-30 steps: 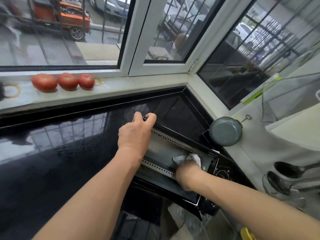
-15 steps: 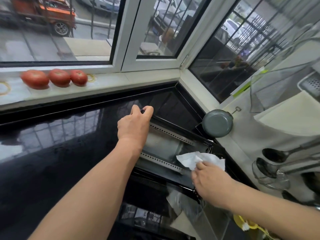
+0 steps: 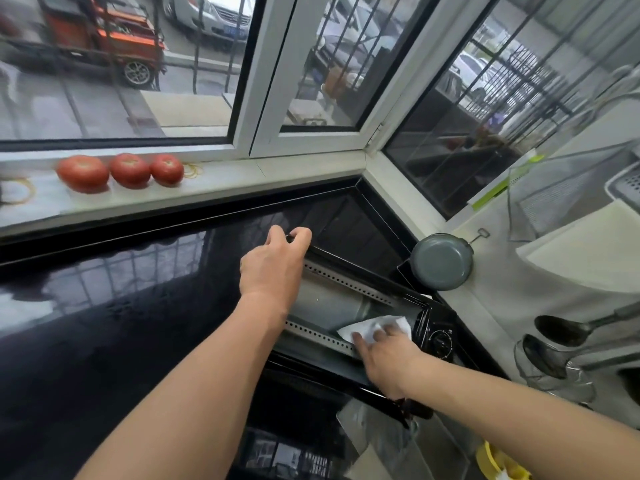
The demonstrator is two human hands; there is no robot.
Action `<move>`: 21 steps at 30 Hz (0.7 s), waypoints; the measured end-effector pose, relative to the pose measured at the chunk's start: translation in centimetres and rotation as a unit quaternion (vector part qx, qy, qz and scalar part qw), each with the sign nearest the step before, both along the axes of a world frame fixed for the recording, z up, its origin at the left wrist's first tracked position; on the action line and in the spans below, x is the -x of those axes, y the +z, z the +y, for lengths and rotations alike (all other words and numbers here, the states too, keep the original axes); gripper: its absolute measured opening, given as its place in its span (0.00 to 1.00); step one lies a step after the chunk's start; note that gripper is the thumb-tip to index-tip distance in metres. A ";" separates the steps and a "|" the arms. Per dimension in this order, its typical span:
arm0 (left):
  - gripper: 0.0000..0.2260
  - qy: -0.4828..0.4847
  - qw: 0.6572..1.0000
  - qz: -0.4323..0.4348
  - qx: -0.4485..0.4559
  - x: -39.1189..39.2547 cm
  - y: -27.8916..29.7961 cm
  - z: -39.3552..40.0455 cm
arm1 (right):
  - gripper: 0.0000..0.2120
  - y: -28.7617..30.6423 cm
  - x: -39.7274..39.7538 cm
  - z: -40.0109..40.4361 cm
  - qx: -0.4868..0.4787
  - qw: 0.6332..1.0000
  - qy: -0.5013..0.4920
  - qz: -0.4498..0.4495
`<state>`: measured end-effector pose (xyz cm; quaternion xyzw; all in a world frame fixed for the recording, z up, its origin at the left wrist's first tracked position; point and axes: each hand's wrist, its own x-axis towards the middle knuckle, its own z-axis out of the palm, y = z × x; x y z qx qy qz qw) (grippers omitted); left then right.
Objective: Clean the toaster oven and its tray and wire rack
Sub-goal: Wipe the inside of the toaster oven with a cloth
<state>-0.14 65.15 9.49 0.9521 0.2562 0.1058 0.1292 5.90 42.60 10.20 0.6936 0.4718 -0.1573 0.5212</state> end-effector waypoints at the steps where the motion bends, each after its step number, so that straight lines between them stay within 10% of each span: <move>1: 0.29 0.001 1.000 0.000 -0.001 0.0 -0.1 0.0 | 0.37 -0.5 -0.5 0.4 0.000 1.000 -0.014 -0.002; 21: 0.27 0.023 1.000 0.000 -0.015 0.0 -0.1 -0.3 | 0.20 -3.6 -4.4 3.7 0.081 0.990 -0.106 -0.045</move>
